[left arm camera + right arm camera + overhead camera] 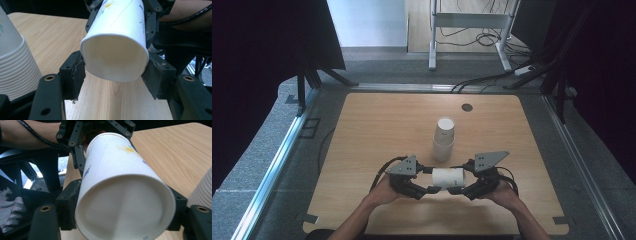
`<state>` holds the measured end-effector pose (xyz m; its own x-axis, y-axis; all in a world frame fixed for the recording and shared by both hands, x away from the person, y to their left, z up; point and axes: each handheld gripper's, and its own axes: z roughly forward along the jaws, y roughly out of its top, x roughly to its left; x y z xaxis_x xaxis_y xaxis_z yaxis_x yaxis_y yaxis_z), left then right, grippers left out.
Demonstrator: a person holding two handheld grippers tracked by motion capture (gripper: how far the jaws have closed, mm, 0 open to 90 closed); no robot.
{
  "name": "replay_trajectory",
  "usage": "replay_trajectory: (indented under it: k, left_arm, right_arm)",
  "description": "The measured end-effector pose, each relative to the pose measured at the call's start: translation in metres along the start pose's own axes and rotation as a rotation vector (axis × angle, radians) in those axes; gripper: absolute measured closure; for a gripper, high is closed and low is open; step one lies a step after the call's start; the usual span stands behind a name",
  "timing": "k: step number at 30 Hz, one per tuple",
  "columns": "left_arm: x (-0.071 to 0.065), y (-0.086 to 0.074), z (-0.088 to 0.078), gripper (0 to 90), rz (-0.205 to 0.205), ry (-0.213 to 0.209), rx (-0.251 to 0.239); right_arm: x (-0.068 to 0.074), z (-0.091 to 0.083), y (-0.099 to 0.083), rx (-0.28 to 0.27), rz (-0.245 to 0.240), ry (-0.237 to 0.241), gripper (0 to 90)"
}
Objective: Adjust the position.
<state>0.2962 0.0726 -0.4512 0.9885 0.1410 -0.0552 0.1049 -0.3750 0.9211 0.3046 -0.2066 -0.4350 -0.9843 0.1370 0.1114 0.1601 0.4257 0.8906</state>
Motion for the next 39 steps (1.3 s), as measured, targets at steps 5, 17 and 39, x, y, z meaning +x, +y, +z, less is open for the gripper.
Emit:
replay_trajectory:
  k: [5, 17, 39]
  left_arm:
    - [0.0, 0.004, -0.001, 37.0, 0.015, 0.009, 0.049]
    - [0.003, 0.017, -0.001, 36.7, 0.063, 0.041, 0.225]
    - [0.002, 0.039, 0.013, 36.5, 0.139, 0.07, 0.445]
  right_arm:
    - [-0.001, -0.003, 0.001, 0.018, 0.001, -0.024, 24.6]
    - [-0.002, -0.008, 0.007, 0.175, -0.031, -0.096, 17.2]
    - [0.003, 0.024, 0.032, 0.572, -0.171, -0.164, 14.8]
